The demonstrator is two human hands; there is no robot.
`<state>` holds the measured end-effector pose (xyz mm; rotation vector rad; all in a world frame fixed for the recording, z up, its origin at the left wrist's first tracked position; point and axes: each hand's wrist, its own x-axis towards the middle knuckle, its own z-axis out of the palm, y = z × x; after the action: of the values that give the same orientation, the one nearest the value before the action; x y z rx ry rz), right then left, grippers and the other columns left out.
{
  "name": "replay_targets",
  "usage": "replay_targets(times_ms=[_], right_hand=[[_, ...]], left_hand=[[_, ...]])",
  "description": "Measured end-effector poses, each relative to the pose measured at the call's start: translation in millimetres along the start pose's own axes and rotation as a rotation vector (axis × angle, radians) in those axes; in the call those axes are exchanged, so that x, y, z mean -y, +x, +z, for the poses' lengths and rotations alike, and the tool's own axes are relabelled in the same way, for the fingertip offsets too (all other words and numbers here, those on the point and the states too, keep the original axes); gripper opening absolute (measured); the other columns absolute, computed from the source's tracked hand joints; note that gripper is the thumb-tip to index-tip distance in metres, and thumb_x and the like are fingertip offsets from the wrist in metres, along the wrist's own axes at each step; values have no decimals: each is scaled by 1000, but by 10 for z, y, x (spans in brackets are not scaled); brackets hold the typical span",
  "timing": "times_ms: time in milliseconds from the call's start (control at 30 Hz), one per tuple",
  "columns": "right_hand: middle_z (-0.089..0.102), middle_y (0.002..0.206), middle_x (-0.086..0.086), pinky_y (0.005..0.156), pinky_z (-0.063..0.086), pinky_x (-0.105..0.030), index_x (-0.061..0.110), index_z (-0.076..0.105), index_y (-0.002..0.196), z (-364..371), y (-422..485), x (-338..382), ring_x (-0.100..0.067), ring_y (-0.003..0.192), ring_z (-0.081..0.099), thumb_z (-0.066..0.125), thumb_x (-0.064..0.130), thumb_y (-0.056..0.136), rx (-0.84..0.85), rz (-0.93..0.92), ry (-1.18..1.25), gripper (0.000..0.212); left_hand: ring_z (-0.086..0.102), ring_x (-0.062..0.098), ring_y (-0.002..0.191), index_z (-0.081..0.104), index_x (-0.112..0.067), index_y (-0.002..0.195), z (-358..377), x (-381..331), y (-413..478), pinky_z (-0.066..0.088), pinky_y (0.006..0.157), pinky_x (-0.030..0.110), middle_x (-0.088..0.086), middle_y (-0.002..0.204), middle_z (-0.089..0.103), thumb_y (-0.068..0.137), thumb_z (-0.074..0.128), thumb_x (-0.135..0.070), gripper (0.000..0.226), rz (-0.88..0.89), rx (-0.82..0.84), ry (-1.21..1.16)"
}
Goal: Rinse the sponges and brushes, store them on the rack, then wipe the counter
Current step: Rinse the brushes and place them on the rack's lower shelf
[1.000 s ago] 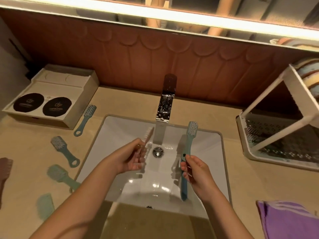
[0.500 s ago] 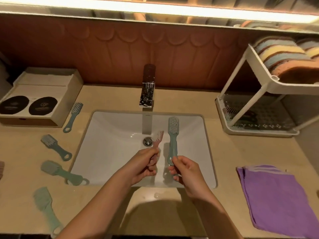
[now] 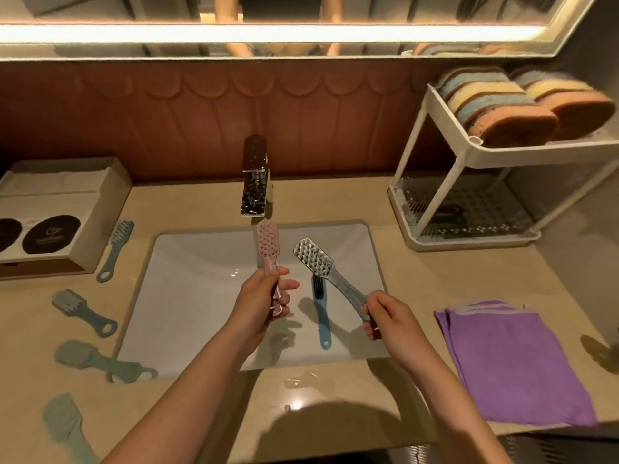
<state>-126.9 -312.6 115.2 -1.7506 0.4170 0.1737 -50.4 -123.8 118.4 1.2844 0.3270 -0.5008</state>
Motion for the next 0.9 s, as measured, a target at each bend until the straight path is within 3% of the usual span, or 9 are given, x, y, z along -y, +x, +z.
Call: replay_targets(times_ms=[133, 300, 367, 433, 533, 600, 733, 900], right_hand=[[45, 55, 6, 59, 35, -26, 17, 52, 68, -229, -16, 8, -13, 58, 42, 43, 11, 97, 33, -76, -137, 31], [47, 53, 15, 61, 33, -28, 22, 58, 71, -454, 79, 40, -9, 58, 41, 45, 15, 96, 3, -121, -220, 29], [54, 62, 17, 62, 35, -25, 23, 64, 80, -534, 124, 60, -9, 65, 47, 47, 16, 95, -64, -127, -244, 24], [60, 91, 7, 69, 39, -25, 26, 66, 100, -592, 136, 83, -14, 85, 53, 49, 19, 94, -223, -132, -406, 19], [49, 117, 3, 83, 39, -27, 24, 55, 128, -596, 81, 179, -16, 111, 42, 51, 25, 94, -452, -199, -671, 35], [48, 124, 4, 88, 39, -28, 24, 52, 132, -562, 79, 252, -16, 116, 40, 52, 27, 93, -427, -281, -685, 39], [41, 139, 8, 97, 40, -33, 28, 41, 139, -497, 173, 277, -14, 127, 35, 50, 36, 93, -255, -252, -739, 48], [52, 129, 8, 92, 44, -44, 31, 49, 133, -615, 291, 189, -16, 120, 40, 49, 40, 93, -277, -245, -737, 41]], left_hand=[[42, 9, 44, 54, -11, 94, 126, -44, -5, 36, 39, 19, 0, 59, 53, 95, 48, -37, 27, 6, 10, -6], [43, 8, 46, 57, -10, 93, 294, -40, -9, 38, 49, 23, 3, 65, 51, 89, 61, -23, 15, 63, 49, 172], [43, 9, 47, 57, -10, 93, 382, -35, 30, 40, 50, 24, 4, 63, 49, 88, 63, -22, 14, 68, 50, 226], [43, 9, 46, 58, -11, 92, 477, -24, 66, 42, 50, 24, 2, 60, 48, 87, 64, -21, 13, 68, 40, 250], [43, 7, 44, 58, -10, 94, 645, -8, 94, 42, 48, 22, 0, 58, 50, 87, 64, -20, 14, 46, 11, 213], [43, 6, 42, 58, -11, 93, 784, -1, 110, 43, 45, 19, 2, 61, 50, 88, 63, -21, 13, 18, 5, 188], [43, 8, 45, 58, -11, 90, 1040, 24, 143, 42, 41, 17, 3, 60, 50, 87, 64, -21, 13, -15, 28, 159], [42, 10, 44, 56, -13, 83, 1255, 43, 220, 38, 41, 20, 3, 58, 50, 86, 65, -20, 12, -73, 100, 118]])
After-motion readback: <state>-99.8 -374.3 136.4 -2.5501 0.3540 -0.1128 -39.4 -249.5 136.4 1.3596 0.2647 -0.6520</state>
